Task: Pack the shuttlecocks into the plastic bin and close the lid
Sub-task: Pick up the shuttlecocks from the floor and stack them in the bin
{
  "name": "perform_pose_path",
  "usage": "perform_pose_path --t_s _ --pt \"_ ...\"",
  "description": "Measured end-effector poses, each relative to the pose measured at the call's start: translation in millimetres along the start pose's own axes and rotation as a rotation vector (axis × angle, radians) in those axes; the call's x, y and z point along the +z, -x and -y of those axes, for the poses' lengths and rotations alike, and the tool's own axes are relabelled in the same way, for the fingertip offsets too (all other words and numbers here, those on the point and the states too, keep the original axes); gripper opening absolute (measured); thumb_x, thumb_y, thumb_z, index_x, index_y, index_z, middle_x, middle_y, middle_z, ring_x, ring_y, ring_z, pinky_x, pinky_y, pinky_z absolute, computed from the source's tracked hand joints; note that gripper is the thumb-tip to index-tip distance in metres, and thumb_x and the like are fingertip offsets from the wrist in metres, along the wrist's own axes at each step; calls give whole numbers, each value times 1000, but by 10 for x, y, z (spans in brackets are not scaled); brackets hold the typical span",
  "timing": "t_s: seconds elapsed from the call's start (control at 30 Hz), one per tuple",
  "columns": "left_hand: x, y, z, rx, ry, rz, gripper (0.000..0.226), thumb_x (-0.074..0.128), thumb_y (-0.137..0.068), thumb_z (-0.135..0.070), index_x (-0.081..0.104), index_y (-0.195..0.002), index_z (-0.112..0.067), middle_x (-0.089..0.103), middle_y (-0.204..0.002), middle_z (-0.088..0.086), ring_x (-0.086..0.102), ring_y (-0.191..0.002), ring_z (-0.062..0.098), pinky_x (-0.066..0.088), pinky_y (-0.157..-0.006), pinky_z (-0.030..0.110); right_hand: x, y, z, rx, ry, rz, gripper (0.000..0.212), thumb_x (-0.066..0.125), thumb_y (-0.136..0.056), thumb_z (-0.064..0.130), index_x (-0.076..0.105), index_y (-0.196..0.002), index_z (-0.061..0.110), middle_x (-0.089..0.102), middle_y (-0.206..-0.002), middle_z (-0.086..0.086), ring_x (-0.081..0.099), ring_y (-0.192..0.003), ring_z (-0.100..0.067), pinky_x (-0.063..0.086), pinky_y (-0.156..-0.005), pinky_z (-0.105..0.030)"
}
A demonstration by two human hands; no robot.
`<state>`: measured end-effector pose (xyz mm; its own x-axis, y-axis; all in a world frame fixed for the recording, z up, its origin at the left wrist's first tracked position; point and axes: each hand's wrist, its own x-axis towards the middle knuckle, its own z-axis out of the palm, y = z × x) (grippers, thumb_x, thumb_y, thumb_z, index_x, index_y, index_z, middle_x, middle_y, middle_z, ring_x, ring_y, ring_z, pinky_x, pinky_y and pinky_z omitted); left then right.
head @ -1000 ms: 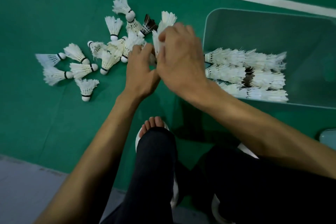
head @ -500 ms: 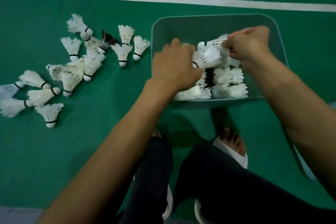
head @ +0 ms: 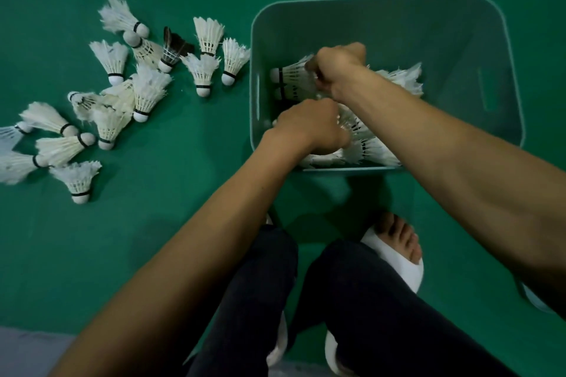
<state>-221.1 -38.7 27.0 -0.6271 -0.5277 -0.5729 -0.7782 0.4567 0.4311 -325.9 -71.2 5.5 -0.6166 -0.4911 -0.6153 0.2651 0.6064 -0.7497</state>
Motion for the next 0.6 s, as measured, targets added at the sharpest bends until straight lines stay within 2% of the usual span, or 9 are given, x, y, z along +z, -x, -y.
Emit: perform_pose_path --t_s 0.07,0.17,0.27,0.37,0.47,0.53,0.6 --pt "7 9 1 13 58 -9 34 73 -82 -49 50 -81 -24 64 -103 2 61 -94 29 49 -75 38 -90 96 85 9 -17 28 31 86 -67 2 58 -81 5 68 -74 -12 67 -58 -22 56 -49 -30" --pt "0 28 -7 25 122 -5 39 75 -81 -54 59 -83 -19 64 -95 2 62 -91 28 53 -80 40 -364 174 179 -67 58 -30 35 86 -69 10 56 -87 9 65 -84 -6 66 -72 -19 57 -58 -29" --pt "1 54 -7 41 140 -16 42 73 -85 -54 66 -98 -14 66 -100 4 61 -94 28 53 -86 40 -768 301 161 -184 434 -116 38 86 -71 30 60 -92 13 66 -88 -2 65 -79 -18 55 -66 -35" --pt "1 49 4 53 146 -37 41 71 -86 -52 67 -96 -13 65 -94 2 62 -90 27 53 -83 40 -1046 467 88 -87 685 59 56 86 -74 43 64 -111 7 71 -99 -5 69 -84 -20 54 -67 -33" --pt "11 16 22 55 157 -42 37 73 -85 -51 66 -92 -15 66 -94 2 62 -92 27 51 -83 41 -1108 552 49 -8 639 176 40 87 -78 22 68 -107 1 73 -91 -9 72 -76 -22 59 -71 -35" --pt "22 8 52 52 173 -44 35 73 -84 -52 64 -91 -20 65 -93 0 63 -94 27 51 -83 39 -1120 561 60 -1 590 183 22 83 -79 4 73 -98 0 73 -86 -14 68 -66 -21 58 -68 -32" --pt "15 28 86 54 197 -56 40 75 -82 -58 59 -98 -24 63 -94 -3 62 -95 25 49 -78 37 -1146 530 91 -3 543 147 15 82 -77 -1 73 -89 1 74 -89 -17 63 -62 -18 53 -62 -30"
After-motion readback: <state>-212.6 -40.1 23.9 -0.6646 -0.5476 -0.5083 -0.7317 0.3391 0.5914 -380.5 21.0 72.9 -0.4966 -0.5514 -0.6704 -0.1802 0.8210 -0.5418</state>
